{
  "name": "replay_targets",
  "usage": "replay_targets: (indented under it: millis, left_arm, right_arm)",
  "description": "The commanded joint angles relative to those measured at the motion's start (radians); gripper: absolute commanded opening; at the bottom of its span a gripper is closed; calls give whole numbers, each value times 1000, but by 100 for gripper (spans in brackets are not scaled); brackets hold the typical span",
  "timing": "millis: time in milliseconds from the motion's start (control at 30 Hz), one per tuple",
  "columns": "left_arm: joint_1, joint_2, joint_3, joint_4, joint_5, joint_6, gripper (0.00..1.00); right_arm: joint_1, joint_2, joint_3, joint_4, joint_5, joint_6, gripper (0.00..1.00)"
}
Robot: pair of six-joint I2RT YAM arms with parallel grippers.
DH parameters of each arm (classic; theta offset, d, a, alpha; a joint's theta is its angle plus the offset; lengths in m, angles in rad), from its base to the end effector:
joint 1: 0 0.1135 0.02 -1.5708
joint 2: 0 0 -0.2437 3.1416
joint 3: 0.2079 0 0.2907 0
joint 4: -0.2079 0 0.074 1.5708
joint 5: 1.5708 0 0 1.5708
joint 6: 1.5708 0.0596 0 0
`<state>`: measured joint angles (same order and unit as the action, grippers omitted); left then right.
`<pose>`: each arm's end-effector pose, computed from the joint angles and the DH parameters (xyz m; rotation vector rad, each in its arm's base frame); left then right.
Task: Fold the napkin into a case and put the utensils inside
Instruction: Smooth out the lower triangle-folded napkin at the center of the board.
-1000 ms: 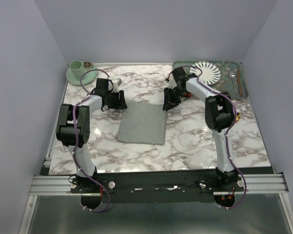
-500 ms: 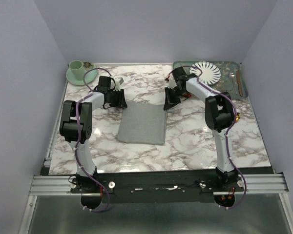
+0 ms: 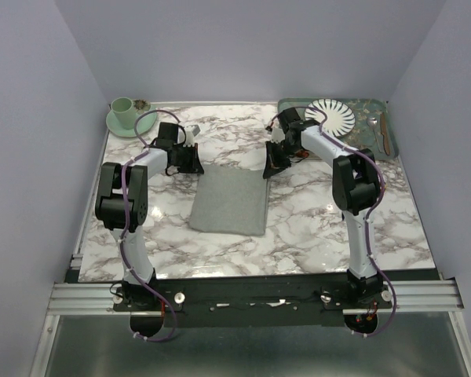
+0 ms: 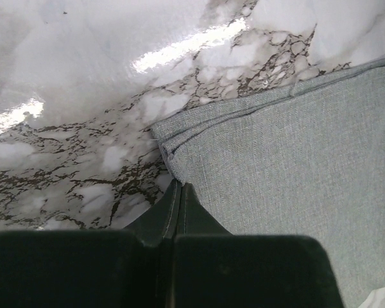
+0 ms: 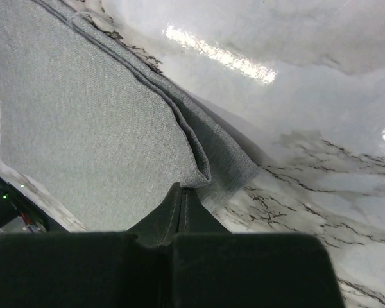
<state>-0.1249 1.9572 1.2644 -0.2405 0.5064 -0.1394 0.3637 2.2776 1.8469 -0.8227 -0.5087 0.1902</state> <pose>0.4370 -0.0840 0.1024 0.1937 2.4798 -0.7435 0.4580 0.2054 0.1148 -0.3663 2.8387 0.8403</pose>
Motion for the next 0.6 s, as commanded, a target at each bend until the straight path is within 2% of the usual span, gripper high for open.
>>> replay_targets:
  millis: [0,233,333,400,433,567]
  left_arm:
    - [-10,-86,-20,23,52,-16,0]
    - [-19,-86,-25,33,50,-12,0]
    - [-24,-66,-20,30,34,-20,13]
    - [-25,-44,-10,26,29,-25,11]
    - [-25,-41,-7,24,24,-28,7]
    - [-27,-8,18,0,-3,-31,3]
  right_arm:
    - [-15,-78,-26,16,-21,-17,1]
    - [-31,-81,-46,17,-22,-31,1]
    - [-34,-73,-49,17,-11,-31,1]
    - [-37,-64,-52,16,8,-32,1]
    - [-39,-63,-54,17,18,-34,1]
    - [-42,-47,-64,20,45,-41,1]
